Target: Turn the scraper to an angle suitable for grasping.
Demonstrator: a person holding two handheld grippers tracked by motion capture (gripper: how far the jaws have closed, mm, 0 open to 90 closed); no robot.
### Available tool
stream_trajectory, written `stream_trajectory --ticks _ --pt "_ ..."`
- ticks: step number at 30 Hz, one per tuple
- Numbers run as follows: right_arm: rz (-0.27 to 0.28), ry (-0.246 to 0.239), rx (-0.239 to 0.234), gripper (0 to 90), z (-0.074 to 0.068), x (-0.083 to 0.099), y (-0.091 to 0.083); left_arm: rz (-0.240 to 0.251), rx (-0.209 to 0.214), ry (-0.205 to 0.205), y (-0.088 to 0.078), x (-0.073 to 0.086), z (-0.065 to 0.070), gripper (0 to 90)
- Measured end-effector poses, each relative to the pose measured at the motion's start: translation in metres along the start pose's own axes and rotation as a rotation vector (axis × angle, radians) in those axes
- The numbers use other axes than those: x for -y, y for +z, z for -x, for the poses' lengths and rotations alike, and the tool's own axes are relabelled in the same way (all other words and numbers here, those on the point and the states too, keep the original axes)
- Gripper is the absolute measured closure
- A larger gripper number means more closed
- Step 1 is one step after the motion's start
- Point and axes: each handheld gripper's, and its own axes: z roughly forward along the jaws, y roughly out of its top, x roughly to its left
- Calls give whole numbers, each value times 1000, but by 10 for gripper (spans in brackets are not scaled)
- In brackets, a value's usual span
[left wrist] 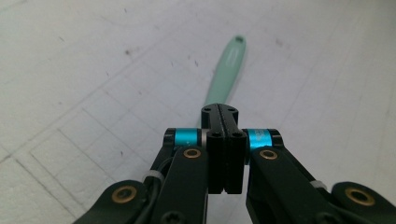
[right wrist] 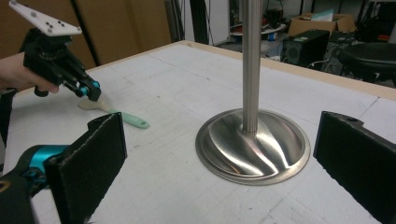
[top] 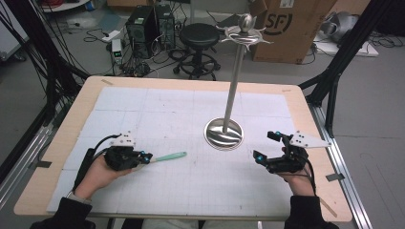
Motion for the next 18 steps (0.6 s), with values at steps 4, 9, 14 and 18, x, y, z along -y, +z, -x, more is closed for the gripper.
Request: stream_trajectory --ticks 4,9,14,18 --pt "10 3 6 15 0 0 -3 124 53 -49 -11 -4 0 748" --pt "24 -15 42 15 -4 -4 -8 147 47 7 -19 -3 2 588" --pt "27 -31 47 15 -4 -9 -11 176 73 77 -28 -8 1 403" --pt "38 -30 47 15 -3 -11 -11 170 116 172 -29 -15 5 228"
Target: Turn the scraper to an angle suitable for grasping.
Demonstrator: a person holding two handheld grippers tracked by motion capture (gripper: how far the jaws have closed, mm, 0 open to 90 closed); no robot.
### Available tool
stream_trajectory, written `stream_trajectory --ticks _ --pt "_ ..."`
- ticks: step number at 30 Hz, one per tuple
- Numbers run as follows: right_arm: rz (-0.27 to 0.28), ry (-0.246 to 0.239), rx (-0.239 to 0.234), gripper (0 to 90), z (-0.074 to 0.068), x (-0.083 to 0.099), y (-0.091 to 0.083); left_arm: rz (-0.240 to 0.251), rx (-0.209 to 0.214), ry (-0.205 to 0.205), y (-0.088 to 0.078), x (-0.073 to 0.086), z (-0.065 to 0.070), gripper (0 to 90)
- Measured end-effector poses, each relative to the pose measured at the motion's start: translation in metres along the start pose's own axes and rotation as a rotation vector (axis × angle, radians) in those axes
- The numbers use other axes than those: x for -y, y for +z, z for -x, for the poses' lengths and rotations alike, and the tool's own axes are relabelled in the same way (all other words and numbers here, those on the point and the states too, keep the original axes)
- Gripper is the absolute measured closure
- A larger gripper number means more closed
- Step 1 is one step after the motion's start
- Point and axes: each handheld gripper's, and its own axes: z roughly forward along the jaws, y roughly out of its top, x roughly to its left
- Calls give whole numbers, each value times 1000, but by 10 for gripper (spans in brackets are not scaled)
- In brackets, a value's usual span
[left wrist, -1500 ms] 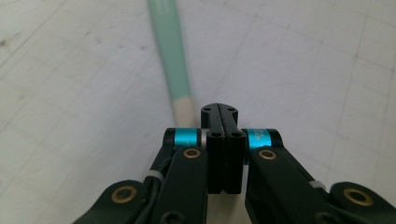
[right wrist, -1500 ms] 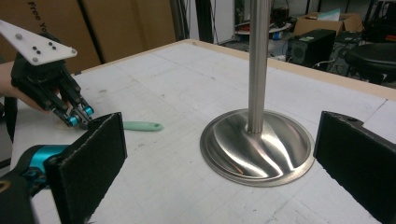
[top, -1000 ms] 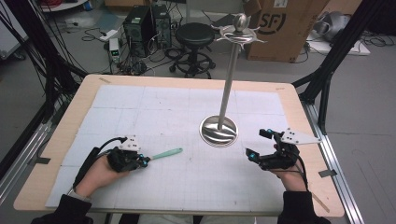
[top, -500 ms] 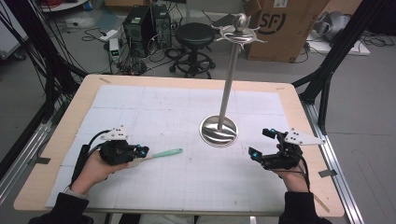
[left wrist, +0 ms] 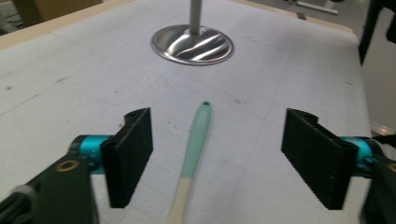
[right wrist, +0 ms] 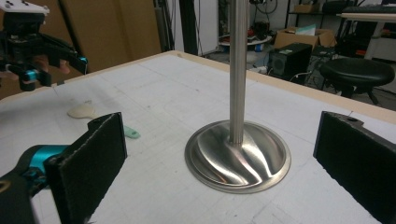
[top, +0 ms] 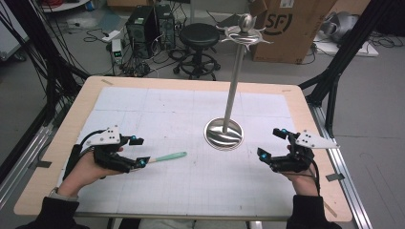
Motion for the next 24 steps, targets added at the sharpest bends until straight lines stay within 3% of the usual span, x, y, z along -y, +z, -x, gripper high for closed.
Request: stream_trajectory --ticks 2,6,9,15,19,24 --pt "1 -2 -1 15 1 -1 2 -36 15 63 1 -4 0 219" --pt "-5 4 -14 15 0 -2 6 -131 40 88 7 -10 -2 209" --pt "-25 -3 -38 15 -2 -4 9 -184 14 52 15 -9 -6 210" --pt "-26 -7 -65 15 -5 -7 12 -244 14 49 22 -11 -7 217" --pt "-19 -11 -64 15 -2 -8 13 -276 5 62 24 -21 -8 237" --pt "-21 -12 -71 15 -3 -10 16 -366 23 97 32 -30 -10 240"
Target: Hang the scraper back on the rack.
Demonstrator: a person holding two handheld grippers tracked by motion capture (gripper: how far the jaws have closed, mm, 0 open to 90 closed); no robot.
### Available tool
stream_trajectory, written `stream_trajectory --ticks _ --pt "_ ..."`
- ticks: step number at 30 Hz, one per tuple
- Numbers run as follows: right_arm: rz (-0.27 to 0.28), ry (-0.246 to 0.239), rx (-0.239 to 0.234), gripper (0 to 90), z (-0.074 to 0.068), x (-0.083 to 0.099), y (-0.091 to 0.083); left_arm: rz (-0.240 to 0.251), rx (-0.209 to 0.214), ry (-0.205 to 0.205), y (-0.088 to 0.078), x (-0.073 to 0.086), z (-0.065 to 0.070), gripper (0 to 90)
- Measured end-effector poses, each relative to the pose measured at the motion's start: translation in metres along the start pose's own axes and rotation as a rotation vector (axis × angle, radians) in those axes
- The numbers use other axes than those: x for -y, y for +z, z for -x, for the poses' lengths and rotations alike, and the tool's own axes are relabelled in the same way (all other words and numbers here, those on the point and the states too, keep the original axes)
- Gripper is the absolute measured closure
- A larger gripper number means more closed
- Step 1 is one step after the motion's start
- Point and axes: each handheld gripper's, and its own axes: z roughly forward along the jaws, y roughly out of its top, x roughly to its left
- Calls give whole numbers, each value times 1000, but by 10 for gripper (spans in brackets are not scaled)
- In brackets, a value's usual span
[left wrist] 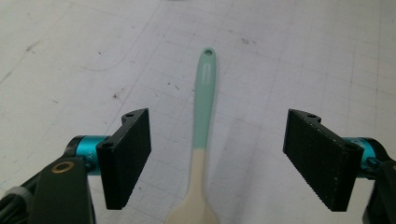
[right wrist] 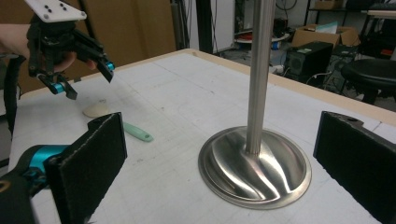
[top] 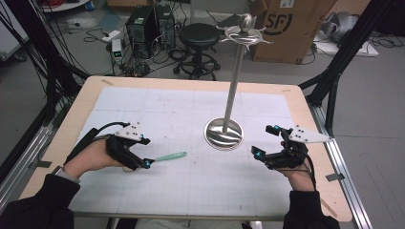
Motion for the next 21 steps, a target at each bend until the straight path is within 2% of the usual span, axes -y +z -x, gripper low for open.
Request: stream_trajectory --ticks 4,6,10,13,14,18,21 --pt "-4 -2 -2 15 0 0 2 -45 27 15 6 -8 -3 240" --pt "-9 -11 -9 15 -1 0 3 -62 48 5 11 -11 -5 240" --pt "-3 -5 -7 15 -1 0 0 -144 46 31 19 -13 -9 252" --pt "0 -6 -5 15 -1 0 -1 -158 73 32 24 -15 -10 269" --pt "-2 -7 -5 15 -1 1 -2 -166 81 33 26 -16 -9 280" --pt "-19 -9 -11 15 -2 3 -2 -228 77 79 31 -22 -7 355" --pt "-21 -11 -10 15 -2 4 -2 -285 66 77 33 -24 -8 421"
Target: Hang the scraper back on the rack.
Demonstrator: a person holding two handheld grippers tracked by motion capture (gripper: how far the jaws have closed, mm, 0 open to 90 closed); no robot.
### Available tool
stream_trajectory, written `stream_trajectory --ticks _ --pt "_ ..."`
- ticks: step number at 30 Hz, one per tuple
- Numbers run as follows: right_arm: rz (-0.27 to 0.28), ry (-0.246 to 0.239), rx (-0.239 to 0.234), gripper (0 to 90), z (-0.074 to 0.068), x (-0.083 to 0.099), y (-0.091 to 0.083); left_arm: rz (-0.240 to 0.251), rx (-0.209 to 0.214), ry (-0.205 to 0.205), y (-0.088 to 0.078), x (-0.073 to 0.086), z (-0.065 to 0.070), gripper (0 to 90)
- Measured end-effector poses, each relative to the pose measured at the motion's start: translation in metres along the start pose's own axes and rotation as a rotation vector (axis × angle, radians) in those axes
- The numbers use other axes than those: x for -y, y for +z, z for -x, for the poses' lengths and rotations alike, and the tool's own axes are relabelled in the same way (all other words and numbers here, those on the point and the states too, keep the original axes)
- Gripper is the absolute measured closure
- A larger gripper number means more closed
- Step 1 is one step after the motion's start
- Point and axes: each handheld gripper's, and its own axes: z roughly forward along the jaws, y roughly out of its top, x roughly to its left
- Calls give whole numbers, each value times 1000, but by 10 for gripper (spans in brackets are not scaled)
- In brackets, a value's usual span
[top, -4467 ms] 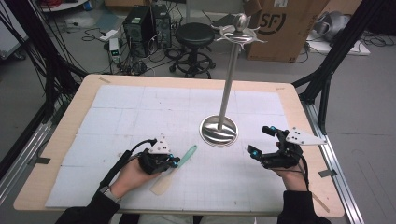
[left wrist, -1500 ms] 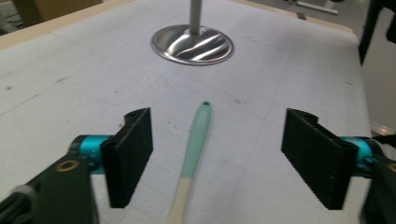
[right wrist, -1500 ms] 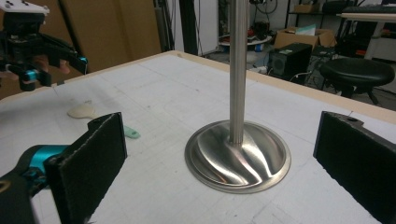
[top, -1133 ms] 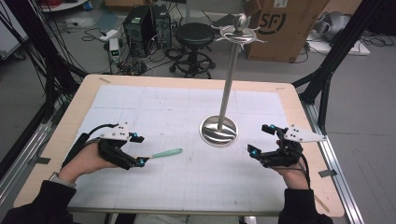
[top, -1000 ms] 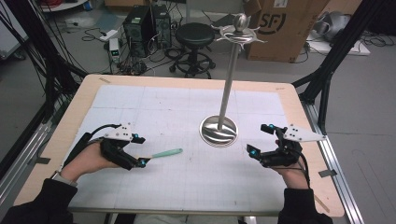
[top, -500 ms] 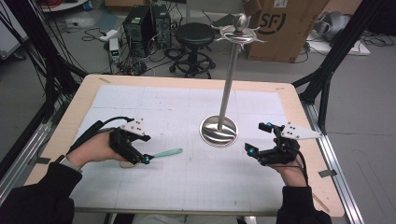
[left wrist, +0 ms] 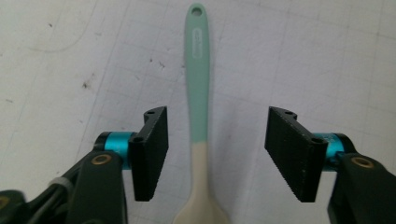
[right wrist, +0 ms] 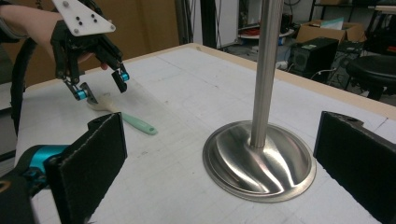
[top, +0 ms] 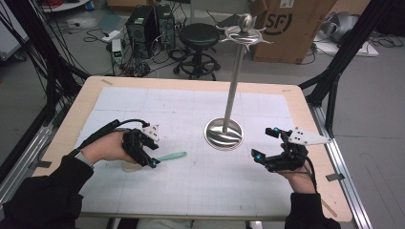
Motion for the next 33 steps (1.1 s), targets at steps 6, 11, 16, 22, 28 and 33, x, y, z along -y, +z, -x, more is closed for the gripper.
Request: stream_trajectory --ticks 6,11,16,22,28,33 --pt "-5 8 5 15 1 3 -3 -131 -13 -2 8 1 -2 571" --pt "-6 9 1 15 1 4 -3 -188 -32 -3 15 3 -4 611" --pt "-17 8 -18 15 1 5 0 -219 -39 -1 19 4 -5 648" --pt "-9 11 -13 15 2 6 -2 -265 -26 -10 25 5 -5 687" --pt "-2 16 -27 15 2 8 -2 -266 -6 -10 26 4 -6 730" --pt "-3 14 -27 15 1 8 -2 -243 23 -22 25 6 -12 796"
